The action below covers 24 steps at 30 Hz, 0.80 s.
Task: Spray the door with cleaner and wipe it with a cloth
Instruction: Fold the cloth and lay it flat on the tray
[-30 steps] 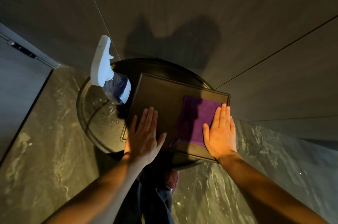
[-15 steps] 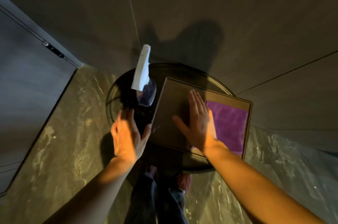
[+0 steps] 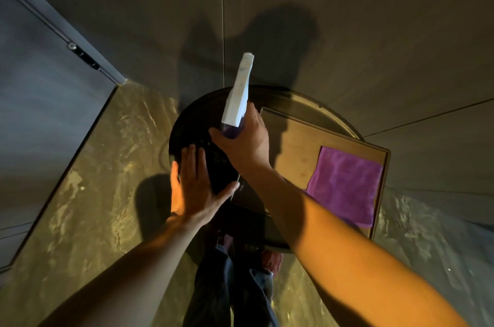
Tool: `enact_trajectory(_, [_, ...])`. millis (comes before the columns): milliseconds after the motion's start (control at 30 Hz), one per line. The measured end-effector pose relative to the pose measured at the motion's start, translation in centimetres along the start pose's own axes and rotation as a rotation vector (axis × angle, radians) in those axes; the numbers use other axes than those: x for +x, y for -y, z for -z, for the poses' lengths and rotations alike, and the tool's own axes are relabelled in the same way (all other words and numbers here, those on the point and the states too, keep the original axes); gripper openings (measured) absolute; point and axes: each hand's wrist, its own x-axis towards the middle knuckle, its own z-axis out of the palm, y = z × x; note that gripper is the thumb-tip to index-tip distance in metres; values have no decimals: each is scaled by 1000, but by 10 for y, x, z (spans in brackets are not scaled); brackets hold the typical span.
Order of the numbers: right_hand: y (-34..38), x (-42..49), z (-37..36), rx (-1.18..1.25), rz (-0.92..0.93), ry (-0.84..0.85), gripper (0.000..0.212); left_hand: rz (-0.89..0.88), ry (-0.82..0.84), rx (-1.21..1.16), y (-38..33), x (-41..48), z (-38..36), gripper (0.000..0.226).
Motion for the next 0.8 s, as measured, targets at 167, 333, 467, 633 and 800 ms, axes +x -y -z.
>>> enact_trajectory(167, [6, -1, 7, 10, 11, -32, 68, -14, -9, -24, -4, -1, 1, 128])
enact_trajectory(333, [-1, -15, 33, 77, 18, -128, 75, -14, 41, -8, 0, 1, -3, 130])
enact_trajectory(467, [-15, -35, 57, 114, -42, -181, 72, 2, 56, -121, 0, 3, -10, 134])
enact_trajectory(633, [-37, -56, 75, 199, -219, -173, 70, 15, 71, 73, 0, 4, 0, 133])
enact_trajectory(800, [-50, -67, 81, 176, -205, -173, 69, 12, 72, 36, 1, 3, -1, 132])
